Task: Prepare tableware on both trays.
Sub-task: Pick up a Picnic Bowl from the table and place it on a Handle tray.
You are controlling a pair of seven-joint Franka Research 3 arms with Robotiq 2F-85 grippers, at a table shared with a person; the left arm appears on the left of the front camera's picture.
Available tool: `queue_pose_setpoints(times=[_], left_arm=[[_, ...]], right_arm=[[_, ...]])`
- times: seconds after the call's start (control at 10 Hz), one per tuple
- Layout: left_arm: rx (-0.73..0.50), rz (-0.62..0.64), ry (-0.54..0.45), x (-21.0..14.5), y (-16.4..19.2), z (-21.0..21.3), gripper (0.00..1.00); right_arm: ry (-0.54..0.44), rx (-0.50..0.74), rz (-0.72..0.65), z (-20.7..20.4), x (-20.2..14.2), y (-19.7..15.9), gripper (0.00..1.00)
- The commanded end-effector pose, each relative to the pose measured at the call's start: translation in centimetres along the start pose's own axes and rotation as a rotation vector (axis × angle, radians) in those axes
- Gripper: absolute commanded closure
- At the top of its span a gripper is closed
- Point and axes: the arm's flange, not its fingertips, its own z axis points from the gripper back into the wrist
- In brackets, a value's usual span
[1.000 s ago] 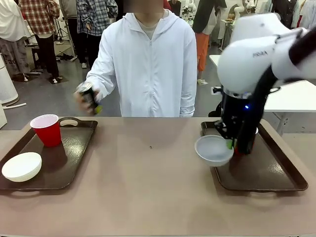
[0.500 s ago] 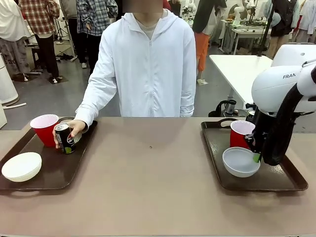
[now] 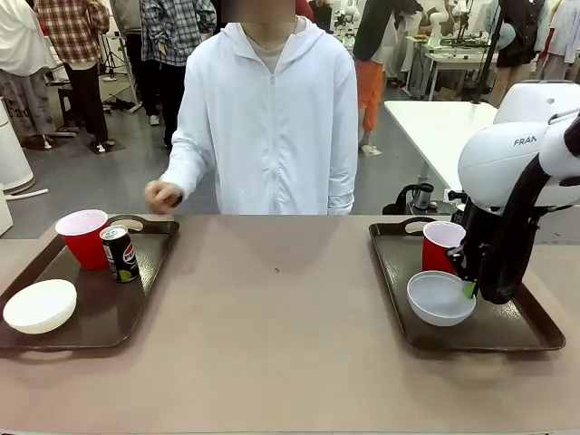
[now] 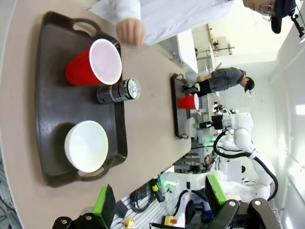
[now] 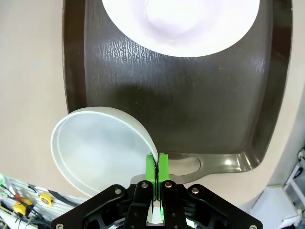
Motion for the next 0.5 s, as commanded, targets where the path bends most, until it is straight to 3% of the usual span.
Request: queue_pose_setpoints(times=[0.0, 0.2, 0.3, 0.4], left_arm=[[-0.011, -0.007, -0.002, 0.0, -0.2, 0.3, 0.0], [-0.011, -0.007, -0.002, 0.0, -0.2, 0.3, 0.0], [-0.011, -0.007, -0.002, 0.0, -0.2, 0.3, 0.0], [-0.011, -0.007, -0.002, 0.0, -0.2, 0.3, 0.0]], right_arm=[[0.027, -0.003, 0.01, -1.4, 2.1, 0.1, 0.97], [0.03, -0.003, 0.037, -2.2, 3.0, 0.4, 0.97], [0.03, 0.002, 0.068, -2.5, 3.1, 0.4, 0.8], [0.03, 0.008, 0.071, -2.6, 3.0, 0.4, 0.37]])
